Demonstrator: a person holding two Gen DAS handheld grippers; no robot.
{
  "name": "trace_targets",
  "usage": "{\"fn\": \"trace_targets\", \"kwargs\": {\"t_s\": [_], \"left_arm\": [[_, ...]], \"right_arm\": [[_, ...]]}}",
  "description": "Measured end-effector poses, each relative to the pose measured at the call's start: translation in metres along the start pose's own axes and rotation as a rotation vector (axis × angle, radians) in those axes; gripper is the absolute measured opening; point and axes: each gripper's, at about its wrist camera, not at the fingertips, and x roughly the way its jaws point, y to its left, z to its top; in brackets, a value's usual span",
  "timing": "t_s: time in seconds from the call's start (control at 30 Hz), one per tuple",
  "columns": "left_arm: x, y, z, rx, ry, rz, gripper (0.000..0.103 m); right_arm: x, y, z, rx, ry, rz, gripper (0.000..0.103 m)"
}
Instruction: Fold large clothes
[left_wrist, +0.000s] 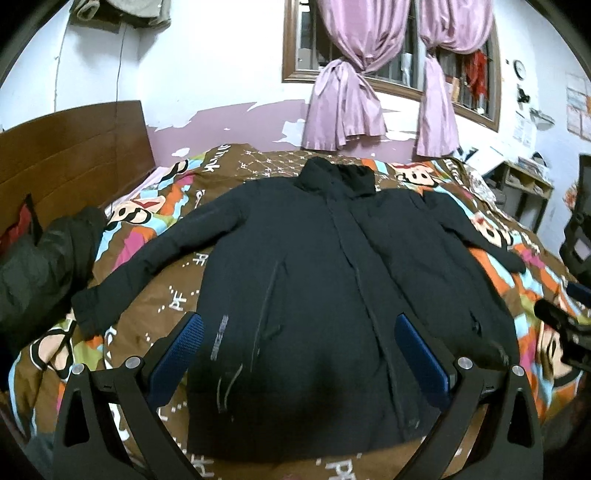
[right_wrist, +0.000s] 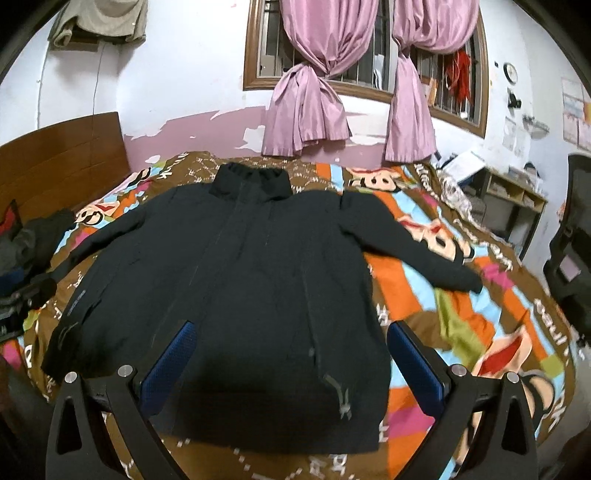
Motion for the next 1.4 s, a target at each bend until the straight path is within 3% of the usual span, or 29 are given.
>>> {"fn": "trace_targets", "kwargs": {"t_s": [0.23,0.37,0.6,0.73,0.93,1.1,1.3,1.4], "left_arm": [[0.019,-0.007,0.045,-0.003,0.019,0.019,0.101],[0.031,-0.013,0.065,0.016,0.021,0.021,0.101],[0.06,-0.024,0.096,0.053,0.029,0.01,0.101],[0.082,-0.026,0.114,0.05,0.041,-0.004,0.101],[0.127,-0.037,0.131,0.069,0.102,-0.008,0.101],[0.173,-0.051,0.138,0.083,0.143,-0.052,0.101],[0.219,-0.07,0.141,0.1,0.137,-0.138,0.101],[0.245,-0.081,0.141,0.101,0.148,-0.177,0.101]], "right_arm": [[0.01,-0.012,0.041,-0.056,-0.003,0.012,0.103],[0.024,-0.032,0.071,-0.04,0.04,0.055,0.103],[0.073,-0.094,0.128,0.124,0.241,0.075,0.103],[0.098,-0.138,0.167,0.226,0.27,0.006,0.103],[0.142,-0.192,0.198,0.287,0.271,-0.116,0.103],[0.191,-0.236,0.186,0.364,0.234,-0.186,0.103],[0.243,-0.295,0.137,0.575,0.22,-0.217,0.103],[0.268,-0.319,0.108,0.63,0.253,-0.265,0.103]]}}
